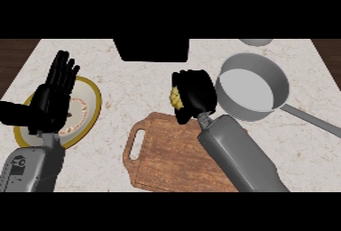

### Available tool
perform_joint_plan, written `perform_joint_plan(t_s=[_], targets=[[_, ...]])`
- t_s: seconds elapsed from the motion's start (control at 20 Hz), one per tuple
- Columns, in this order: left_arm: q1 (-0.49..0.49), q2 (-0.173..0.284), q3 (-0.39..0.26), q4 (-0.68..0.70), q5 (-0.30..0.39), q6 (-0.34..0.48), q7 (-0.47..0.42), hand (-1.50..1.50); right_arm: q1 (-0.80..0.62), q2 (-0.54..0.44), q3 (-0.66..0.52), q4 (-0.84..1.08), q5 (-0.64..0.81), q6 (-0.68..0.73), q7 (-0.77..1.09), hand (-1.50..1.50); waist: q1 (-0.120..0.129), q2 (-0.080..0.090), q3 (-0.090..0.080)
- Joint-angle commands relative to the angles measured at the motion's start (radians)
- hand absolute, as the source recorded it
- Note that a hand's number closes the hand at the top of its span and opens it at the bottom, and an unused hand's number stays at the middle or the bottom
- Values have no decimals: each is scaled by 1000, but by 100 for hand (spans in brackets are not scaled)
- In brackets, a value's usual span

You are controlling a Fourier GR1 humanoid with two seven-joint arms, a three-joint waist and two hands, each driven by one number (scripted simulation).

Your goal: Pick the squash from the cutting board and place it in the pot

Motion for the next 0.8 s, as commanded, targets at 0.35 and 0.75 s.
perform_joint_plan(t_s=[0.35,0.75], targets=[[-13,3,-4,3,-2,-4,21,0,-189,2,131,-121,270,-201,810,150,-1,0,-3],[-10,-3,1,-56,-14,40,70,0,-51,-5,50,-317,359,-67,827,150,-47,1,-1]])
